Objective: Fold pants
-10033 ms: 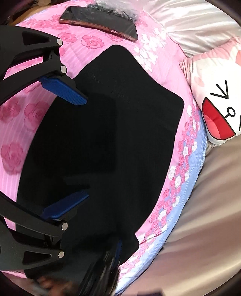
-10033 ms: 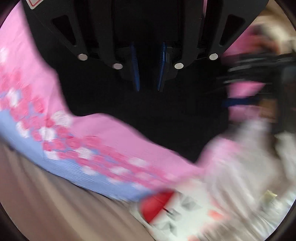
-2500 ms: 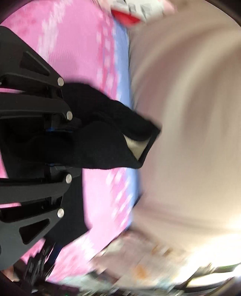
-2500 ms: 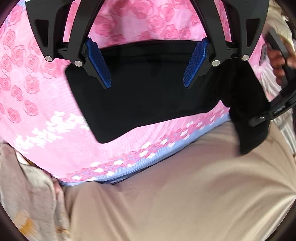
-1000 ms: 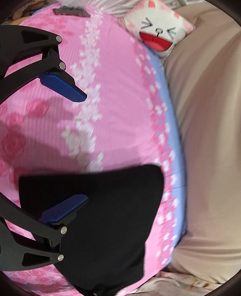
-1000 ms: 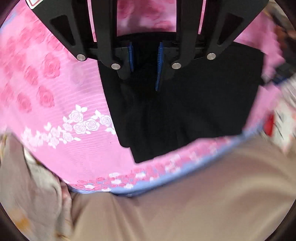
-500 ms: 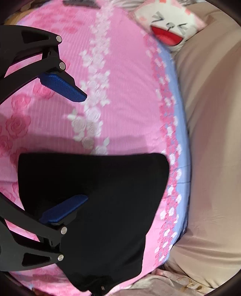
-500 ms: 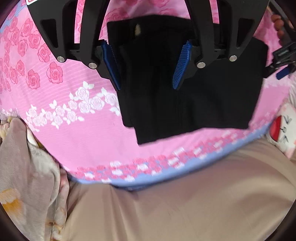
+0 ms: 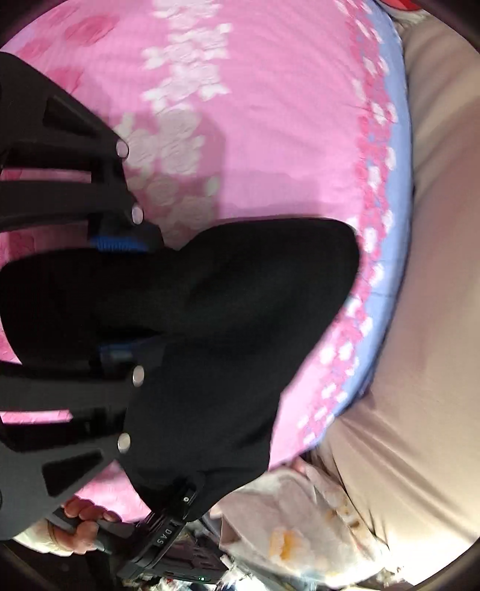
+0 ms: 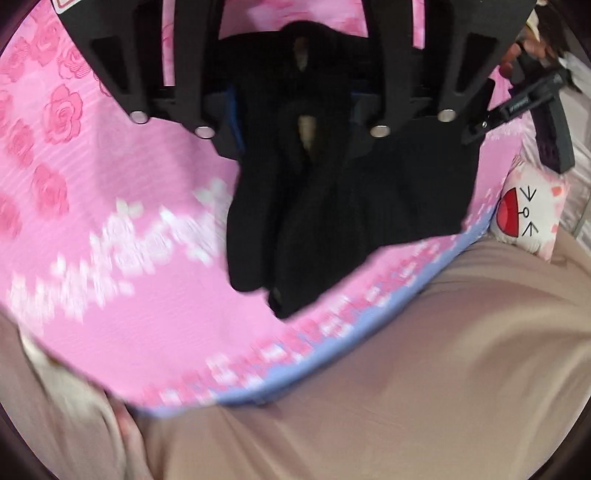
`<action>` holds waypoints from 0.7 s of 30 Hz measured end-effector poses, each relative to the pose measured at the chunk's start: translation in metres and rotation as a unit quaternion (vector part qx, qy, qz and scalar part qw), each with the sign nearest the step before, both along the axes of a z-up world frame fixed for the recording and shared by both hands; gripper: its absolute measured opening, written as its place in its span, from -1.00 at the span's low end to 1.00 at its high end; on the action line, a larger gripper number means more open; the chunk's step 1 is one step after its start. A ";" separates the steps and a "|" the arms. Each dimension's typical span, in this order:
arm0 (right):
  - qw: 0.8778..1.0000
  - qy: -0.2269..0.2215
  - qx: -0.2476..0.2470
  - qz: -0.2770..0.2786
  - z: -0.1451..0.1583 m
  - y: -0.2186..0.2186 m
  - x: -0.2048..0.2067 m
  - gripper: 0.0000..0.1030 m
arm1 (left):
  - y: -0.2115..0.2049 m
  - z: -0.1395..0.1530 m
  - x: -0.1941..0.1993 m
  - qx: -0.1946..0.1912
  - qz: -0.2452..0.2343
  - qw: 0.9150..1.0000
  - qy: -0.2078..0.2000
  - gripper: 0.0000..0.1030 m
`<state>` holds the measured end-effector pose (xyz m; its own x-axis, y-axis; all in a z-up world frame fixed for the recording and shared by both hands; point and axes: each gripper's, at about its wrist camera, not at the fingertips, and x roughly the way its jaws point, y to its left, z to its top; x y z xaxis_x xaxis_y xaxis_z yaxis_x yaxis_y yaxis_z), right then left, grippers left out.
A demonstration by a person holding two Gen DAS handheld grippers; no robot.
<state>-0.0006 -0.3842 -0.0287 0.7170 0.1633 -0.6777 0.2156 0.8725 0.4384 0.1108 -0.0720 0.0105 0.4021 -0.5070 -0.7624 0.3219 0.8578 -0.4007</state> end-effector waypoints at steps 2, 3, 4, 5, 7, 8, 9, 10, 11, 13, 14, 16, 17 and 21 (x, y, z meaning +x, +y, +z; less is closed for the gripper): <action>0.999 -0.032 -0.001 0.025 0.026 0.021 -0.001 -0.28 | 0.019 0.020 0.002 -0.011 -0.006 1.000 -0.015 -0.40; 0.998 -0.044 -0.009 0.036 0.037 0.033 -0.001 -0.28 | 0.030 0.029 0.001 -0.009 -0.002 1.000 -0.024 -0.40; 0.997 -0.054 -0.016 0.047 0.045 0.045 -0.001 -0.28 | 0.042 0.036 0.000 0.001 0.008 0.999 -0.036 -0.40; 0.996 -0.061 -0.016 0.065 0.049 0.058 0.002 -0.28 | 0.059 0.043 -0.004 0.020 0.030 0.998 -0.053 -0.40; 0.995 -0.054 -0.012 0.077 0.038 0.071 0.008 -0.15 | 0.081 0.047 -0.010 0.068 0.074 0.991 -0.086 -0.40; 0.996 -0.038 -0.008 0.075 0.020 0.075 0.015 -0.01 | 0.092 0.042 -0.013 0.115 0.102 0.983 -0.099 -0.24; 0.998 -0.005 -0.024 0.060 -0.001 0.075 0.021 0.12 | 0.099 0.033 -0.015 0.151 0.120 0.976 -0.098 -0.11; 0.998 0.030 -0.050 0.033 -0.017 0.073 0.021 0.20 | 0.104 0.025 -0.019 0.176 0.138 0.970 -0.096 -0.12; 0.998 0.031 -0.039 0.023 -0.023 0.068 0.017 0.19 | 0.106 0.021 -0.022 0.184 0.142 0.968 -0.096 -0.12; 1.000 0.004 -0.003 -0.018 -0.013 0.053 -0.002 -0.08 | 0.105 0.026 -0.031 0.178 0.138 0.969 -0.101 -0.11; 0.999 -0.016 -0.038 -0.032 0.008 0.055 -0.008 -0.46 | 0.103 0.032 -0.033 0.167 0.135 0.971 -0.107 -0.04; 0.994 -0.051 -0.099 -0.021 0.045 0.071 -0.009 -0.56 | 0.084 0.048 -0.032 0.155 0.119 0.972 -0.131 0.38; 0.992 -0.064 -0.110 -0.008 0.057 0.080 -0.007 -0.62 | 0.071 0.055 -0.029 0.152 0.113 0.971 -0.144 0.76; 0.981 -0.056 -0.173 0.074 0.062 0.126 0.041 -0.62 | 0.020 0.056 -0.019 0.179 0.087 0.964 -0.177 0.84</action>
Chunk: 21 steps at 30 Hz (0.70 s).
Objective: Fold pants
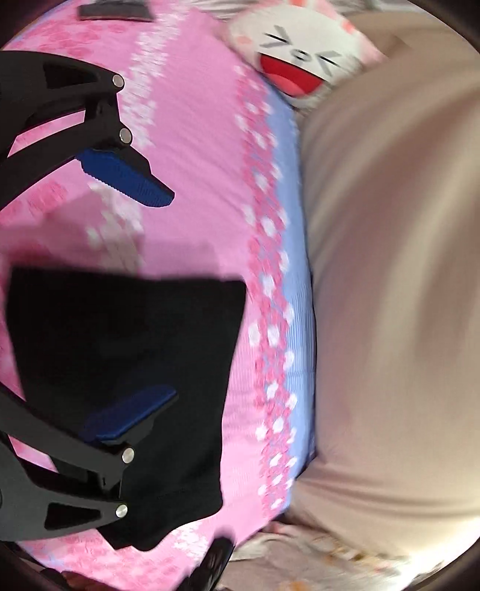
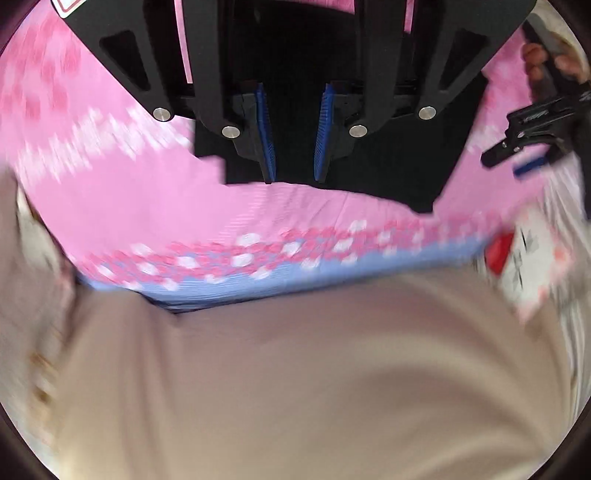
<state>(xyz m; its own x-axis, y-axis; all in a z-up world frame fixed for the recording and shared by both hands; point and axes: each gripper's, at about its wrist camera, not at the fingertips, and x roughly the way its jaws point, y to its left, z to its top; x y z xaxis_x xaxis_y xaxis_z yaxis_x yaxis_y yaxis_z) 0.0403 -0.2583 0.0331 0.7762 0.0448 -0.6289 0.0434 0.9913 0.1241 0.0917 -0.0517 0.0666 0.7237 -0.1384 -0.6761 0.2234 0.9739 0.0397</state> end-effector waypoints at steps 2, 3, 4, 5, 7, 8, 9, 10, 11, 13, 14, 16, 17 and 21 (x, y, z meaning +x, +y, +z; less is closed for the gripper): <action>0.997 0.069 -0.019 0.002 -0.039 -0.001 0.044 -0.68 | -0.024 -0.016 0.007 0.033 -0.004 0.999 0.011 0.84; 0.994 0.108 -0.021 -0.011 -0.063 -0.009 0.061 -0.68 | -0.029 -0.025 0.011 0.037 -0.005 0.999 0.022 0.84; 0.994 0.106 -0.002 -0.021 -0.073 -0.019 0.066 -0.68 | -0.030 -0.030 0.014 0.040 -0.005 0.999 0.032 0.84; 0.994 0.101 0.023 -0.041 -0.064 -0.027 0.063 -0.67 | -0.032 -0.038 0.017 0.042 -0.003 0.998 0.048 0.84; 0.997 0.064 0.033 -0.037 -0.042 -0.022 0.050 -0.66 | -0.027 -0.046 0.018 0.035 0.001 0.997 0.064 0.84; 0.999 0.042 0.026 -0.020 -0.030 -0.012 0.043 -0.66 | -0.022 -0.049 0.017 0.029 0.003 0.997 0.069 0.85; 0.999 0.040 0.008 -0.002 -0.026 -0.002 0.041 -0.66 | -0.020 -0.050 0.019 0.023 0.004 0.997 0.074 0.85; 0.999 0.045 -0.007 0.007 -0.030 0.004 0.042 -0.66 | -0.019 -0.051 0.018 0.019 0.004 0.997 0.077 0.85; 0.997 0.068 -0.034 0.010 -0.044 0.010 0.049 -0.70 | -0.017 -0.051 0.019 0.014 0.006 0.997 0.079 0.85; 0.994 0.098 -0.047 -0.009 -0.068 0.002 0.052 -0.71 | -0.016 -0.051 0.017 0.014 0.008 0.997 0.080 0.85; 0.996 0.083 -0.025 -0.020 -0.060 0.000 0.041 -0.64 | -0.016 -0.051 0.016 0.017 0.009 0.997 0.078 0.84; 0.998 0.059 -0.001 -0.009 -0.045 0.005 0.021 -0.60 | -0.016 -0.050 0.014 0.020 0.010 0.997 0.078 0.84; 0.999 0.039 0.005 0.007 -0.036 0.012 0.006 -0.60 | -0.016 -0.050 0.013 0.019 0.010 0.997 0.080 0.84; 0.995 0.088 -0.033 0.022 -0.067 0.027 -0.013 -0.60 | -0.015 -0.050 0.010 0.016 0.012 0.996 0.083 0.84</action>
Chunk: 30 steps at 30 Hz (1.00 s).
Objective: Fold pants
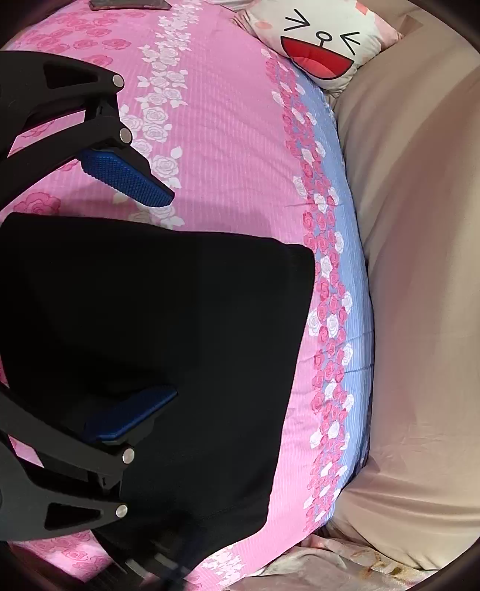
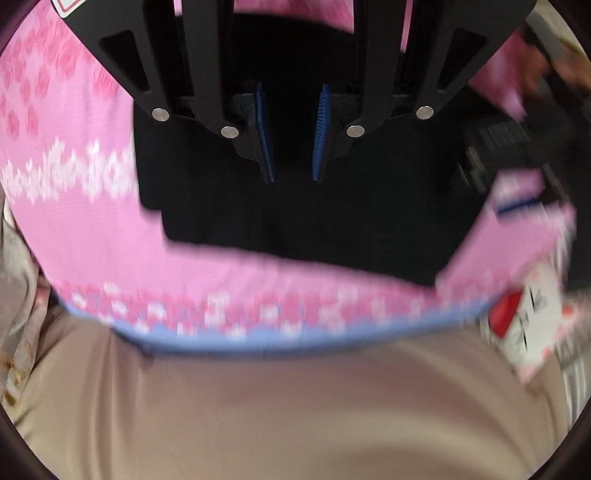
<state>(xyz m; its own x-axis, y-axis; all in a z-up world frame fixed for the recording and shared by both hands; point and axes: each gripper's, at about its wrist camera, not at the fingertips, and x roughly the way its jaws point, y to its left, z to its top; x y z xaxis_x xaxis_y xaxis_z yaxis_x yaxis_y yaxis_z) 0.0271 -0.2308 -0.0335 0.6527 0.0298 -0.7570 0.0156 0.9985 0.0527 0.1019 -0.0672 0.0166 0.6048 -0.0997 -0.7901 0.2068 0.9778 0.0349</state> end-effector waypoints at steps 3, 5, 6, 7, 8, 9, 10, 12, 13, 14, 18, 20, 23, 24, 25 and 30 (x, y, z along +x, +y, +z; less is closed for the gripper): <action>1.000 -0.019 -0.010 -0.001 -0.005 -0.003 -0.018 -0.58 | -0.002 0.001 -0.005 0.004 -0.001 1.000 0.001 0.84; 1.000 -0.023 0.004 -0.012 0.005 -0.008 -0.027 -0.35 | -0.001 0.003 -0.010 0.004 -0.002 1.000 0.000 0.84; 0.999 -0.029 0.010 -0.015 0.010 -0.010 -0.034 -0.29 | 0.000 0.005 -0.014 0.001 -0.002 1.000 0.000 0.84; 0.999 -0.034 0.014 -0.019 0.013 -0.014 -0.040 -0.17 | 0.004 0.007 -0.018 -0.006 -0.003 1.000 0.001 0.85; 0.999 -0.038 0.014 -0.031 0.017 -0.022 -0.048 -0.12 | 0.008 0.009 -0.022 -0.017 -0.005 1.000 0.004 0.89; 0.998 -0.041 0.016 -0.040 0.019 -0.028 -0.054 -0.07 | 0.016 0.009 -0.027 -0.035 -0.005 0.999 0.011 0.90; 0.997 -0.042 0.023 -0.058 0.020 -0.040 -0.063 0.11 | 0.021 0.008 -0.029 -0.047 -0.002 0.999 0.019 0.90; 0.994 -0.038 0.044 -0.089 0.015 -0.059 -0.070 0.29 | 0.036 -0.004 -0.030 -0.077 0.015 0.995 0.053 0.90; 0.992 -0.036 0.058 -0.103 0.011 -0.069 -0.074 0.29 | 0.042 -0.011 -0.029 -0.092 0.022 0.993 0.070 0.90; 0.990 -0.027 0.083 -0.114 0.005 -0.080 -0.076 0.29 | 0.049 -0.022 -0.026 -0.122 0.027 0.988 0.096 0.90; 0.980 0.001 0.170 -0.102 -0.020 -0.095 -0.068 0.28 | 0.059 -0.037 -0.020 -0.195 0.022 0.974 0.113 0.75; 0.975 0.005 0.202 -0.091 -0.032 -0.093 -0.057 -0.05 | 0.058 -0.036 -0.019 -0.209 0.001 0.972 0.103 0.25; 0.978 -0.018 0.199 -0.067 -0.022 -0.074 -0.051 -0.28 | 0.065 -0.016 -0.024 -0.226 -0.019 0.971 0.075 -0.46; 0.979 -0.028 0.191 -0.058 -0.013 -0.066 -0.052 -0.29 | 0.066 -0.007 -0.028 -0.217 -0.026 0.974 0.061 -0.50; 0.980 -0.044 0.191 -0.041 0.000 -0.058 -0.053 -0.30 | 0.070 0.001 -0.030 -0.212 -0.030 0.975 0.055 -0.51; 0.983 -0.039 0.176 -0.018 0.006 -0.045 -0.063 -0.15 | 0.086 -0.001 -0.041 -0.175 -0.007 0.981 0.083 -0.23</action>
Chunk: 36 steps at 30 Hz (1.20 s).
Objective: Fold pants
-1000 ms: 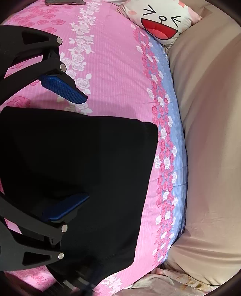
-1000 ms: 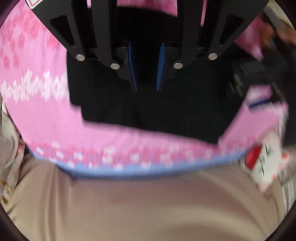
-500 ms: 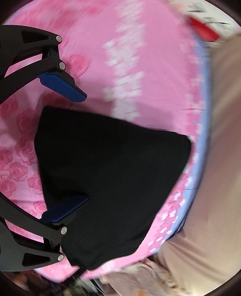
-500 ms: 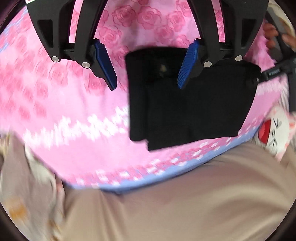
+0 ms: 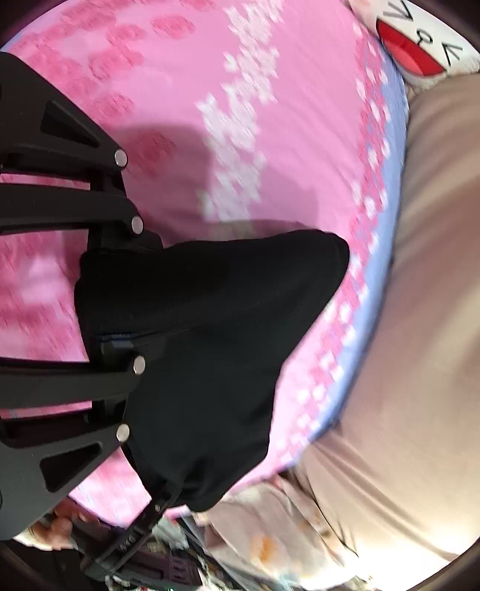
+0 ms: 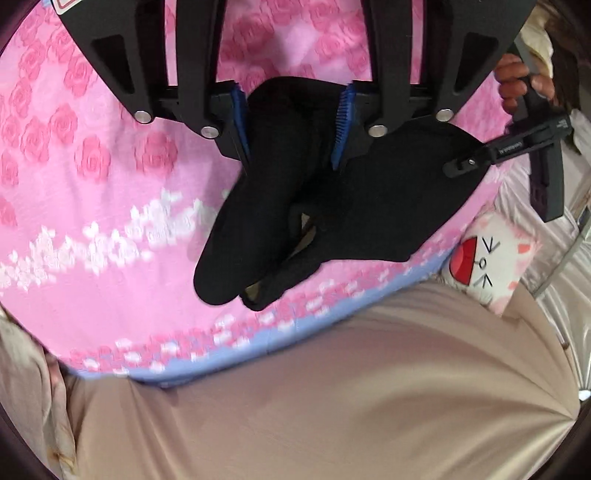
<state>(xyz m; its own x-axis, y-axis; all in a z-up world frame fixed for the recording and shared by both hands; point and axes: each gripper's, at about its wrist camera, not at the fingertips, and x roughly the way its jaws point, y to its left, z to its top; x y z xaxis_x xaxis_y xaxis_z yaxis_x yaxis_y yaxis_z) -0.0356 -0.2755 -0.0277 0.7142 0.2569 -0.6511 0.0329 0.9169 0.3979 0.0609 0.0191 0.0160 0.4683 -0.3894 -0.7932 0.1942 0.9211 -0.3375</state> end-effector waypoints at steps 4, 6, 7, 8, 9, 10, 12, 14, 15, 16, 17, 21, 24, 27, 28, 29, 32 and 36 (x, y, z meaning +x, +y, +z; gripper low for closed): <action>0.997 0.042 0.012 -0.057 -0.032 -0.026 -0.016 0.01 | -0.008 -0.015 -0.008 0.060 0.034 0.998 0.000 0.39; 0.996 0.008 -0.009 -0.085 -0.009 -0.027 -0.029 0.03 | -0.015 0.004 -0.020 0.102 0.037 0.993 -0.054 0.51; 0.996 -0.010 -0.030 -0.086 0.003 -0.023 -0.032 0.06 | -0.021 0.015 -0.024 0.117 0.034 0.989 -0.080 0.62; 0.995 -0.026 -0.051 -0.076 0.017 -0.015 -0.032 0.10 | -0.028 0.028 -0.030 0.127 0.032 0.985 -0.113 0.86; 0.996 -0.031 -0.059 -0.061 0.023 -0.008 -0.027 0.12 | -0.035 0.038 -0.035 0.133 0.030 0.981 -0.140 0.90; 0.997 -0.030 -0.057 -0.040 0.025 0.000 -0.017 0.12 | -0.044 0.046 -0.038 0.142 0.026 0.976 -0.161 0.90; 0.998 -0.003 -0.063 -0.021 0.012 0.010 0.005 0.12 | -0.058 0.051 -0.037 0.161 0.013 0.971 -0.175 0.90; 0.997 0.038 -0.068 -0.011 -0.015 0.017 0.028 -0.25 | -0.067 0.049 -0.032 0.165 0.005 0.972 -0.164 0.90; 0.997 0.051 -0.065 -0.007 -0.025 0.018 0.036 -0.25 | -0.069 0.045 -0.027 0.161 0.003 0.975 -0.151 0.90; 0.997 0.043 -0.066 -0.008 -0.028 0.020 0.035 -0.44 | -0.069 0.042 -0.025 0.160 0.001 0.977 -0.142 0.90; 0.997 0.033 -0.075 -0.002 -0.022 0.023 0.030 -0.47 | -0.070 0.037 -0.020 0.160 0.000 0.979 -0.126 0.90; 0.998 -0.025 -0.050 0.003 0.023 0.015 -0.011 -0.48 | -0.065 0.022 -0.013 0.158 0.008 0.983 -0.090 0.90; 0.996 -0.008 -0.082 -0.020 0.014 0.009 -0.016 -0.47 | -0.063 0.013 -0.012 0.151 0.009 0.986 -0.073 0.90; 0.997 0.032 -0.062 -0.021 -0.030 0.001 0.001 -0.41 | -0.066 0.005 -0.011 0.161 0.007 0.985 -0.064 0.90; 0.998 0.022 -0.053 -0.026 -0.029 0.000 -0.001 -0.35 | -0.066 0.002 -0.010 0.165 0.007 0.984 -0.060 0.90; 0.998 0.025 -0.049 -0.025 -0.023 0.002 -0.001 -0.32 | -0.066 -0.001 -0.010 0.170 0.008 0.984 -0.056 0.90; 0.999 -0.005 -0.041 -0.033 0.001 0.000 -0.010 -0.06 | -0.060 0.000 -0.010 0.166 0.016 0.985 -0.053 0.90; 0.999 -0.019 -0.025 -0.017 0.019 -0.015 0.009 0.44 | -0.052 -0.002 -0.006 0.158 0.023 0.986 -0.046 0.90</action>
